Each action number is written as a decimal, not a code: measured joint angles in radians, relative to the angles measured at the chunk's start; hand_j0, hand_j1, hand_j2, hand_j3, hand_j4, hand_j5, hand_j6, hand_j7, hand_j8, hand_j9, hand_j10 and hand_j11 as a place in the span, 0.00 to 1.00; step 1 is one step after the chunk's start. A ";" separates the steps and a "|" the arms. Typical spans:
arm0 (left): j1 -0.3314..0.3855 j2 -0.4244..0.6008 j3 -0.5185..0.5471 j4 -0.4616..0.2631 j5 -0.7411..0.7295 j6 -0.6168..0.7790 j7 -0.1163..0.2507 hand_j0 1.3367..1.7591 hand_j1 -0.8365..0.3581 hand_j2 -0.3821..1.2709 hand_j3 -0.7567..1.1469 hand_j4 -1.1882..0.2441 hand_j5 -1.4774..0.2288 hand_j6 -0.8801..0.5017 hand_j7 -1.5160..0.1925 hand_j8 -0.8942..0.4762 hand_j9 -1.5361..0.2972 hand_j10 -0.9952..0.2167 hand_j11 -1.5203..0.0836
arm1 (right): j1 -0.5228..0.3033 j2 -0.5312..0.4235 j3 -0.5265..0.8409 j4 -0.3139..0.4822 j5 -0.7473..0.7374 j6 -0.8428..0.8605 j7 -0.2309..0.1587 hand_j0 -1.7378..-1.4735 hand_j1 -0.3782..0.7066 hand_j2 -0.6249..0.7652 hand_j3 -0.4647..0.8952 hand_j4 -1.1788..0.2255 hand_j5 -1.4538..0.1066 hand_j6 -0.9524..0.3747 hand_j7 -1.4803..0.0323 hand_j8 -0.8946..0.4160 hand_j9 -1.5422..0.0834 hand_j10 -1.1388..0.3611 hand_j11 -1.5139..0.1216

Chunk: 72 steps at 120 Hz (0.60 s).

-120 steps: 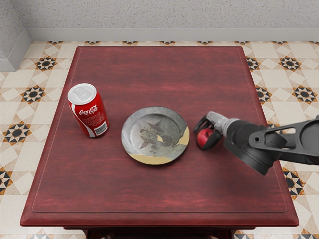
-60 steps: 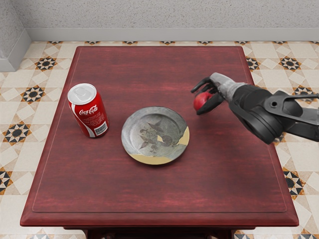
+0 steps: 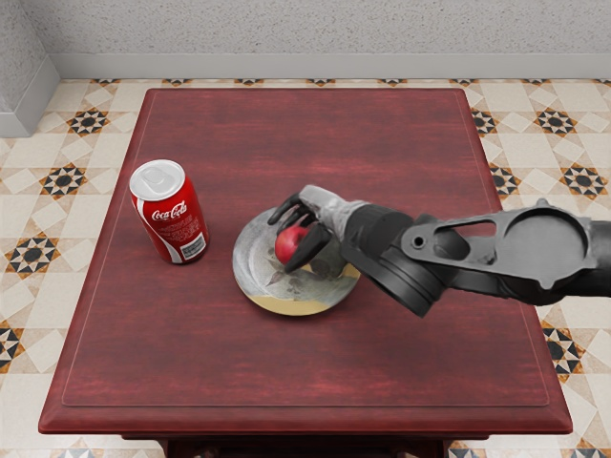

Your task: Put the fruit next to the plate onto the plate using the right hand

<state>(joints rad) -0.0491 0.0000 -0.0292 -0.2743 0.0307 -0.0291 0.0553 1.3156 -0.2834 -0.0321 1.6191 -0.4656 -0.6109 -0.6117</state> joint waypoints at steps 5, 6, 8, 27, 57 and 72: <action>0.000 0.000 0.000 0.000 0.000 0.000 0.000 0.76 0.99 0.23 0.40 0.83 0.87 0.64 0.89 0.65 0.84 0.82 0.95 | 0.000 0.001 -0.009 -0.002 -0.001 0.000 0.000 0.31 0.41 0.49 0.34 0.55 0.56 0.38 0.61 0.45 0.60 0.46 0.58; 0.000 0.000 0.000 0.000 0.000 0.000 0.000 0.76 0.99 0.23 0.40 0.83 0.87 0.64 0.89 0.65 0.84 0.82 0.95 | 0.001 0.001 -0.010 -0.002 -0.001 0.000 0.000 0.31 0.39 0.49 0.34 0.56 0.58 0.39 0.63 0.46 0.61 0.47 0.60; 0.000 0.000 0.000 0.000 0.000 0.000 0.000 0.76 0.99 0.23 0.40 0.83 0.87 0.64 0.89 0.65 0.84 0.82 0.95 | 0.001 -0.002 -0.011 -0.003 -0.002 0.000 0.000 0.31 0.36 0.48 0.34 0.58 0.60 0.42 0.65 0.47 0.64 0.49 0.62; 0.000 0.000 0.000 0.000 0.000 0.000 0.000 0.76 0.99 0.23 0.40 0.83 0.87 0.64 0.89 0.65 0.84 0.82 0.95 | -0.070 -0.150 0.178 -0.004 0.003 0.055 0.001 0.30 0.20 0.46 0.34 0.71 0.77 0.57 0.82 0.57 0.79 0.63 0.77; 0.000 0.000 0.000 0.000 0.000 0.000 0.000 0.76 0.99 0.23 0.40 0.83 0.87 0.64 0.89 0.65 0.84 0.82 0.95 | -0.522 -0.237 0.872 -0.003 0.101 0.820 0.001 0.30 0.10 0.45 0.34 0.79 0.87 0.66 0.91 0.63 0.89 0.71 0.86; 0.000 0.000 0.000 0.000 0.000 0.000 0.000 0.76 0.99 0.23 0.40 0.83 0.87 0.64 0.89 0.65 0.84 0.82 0.95 | -0.703 -0.249 1.070 -0.045 0.313 1.098 0.001 0.30 0.08 0.45 0.34 0.80 0.89 0.68 0.93 0.65 0.91 0.72 0.88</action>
<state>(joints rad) -0.0491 0.0000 -0.0292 -0.2743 0.0307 -0.0291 0.0553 0.6123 -0.5319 1.0381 1.5740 -0.1529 0.4873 -0.6109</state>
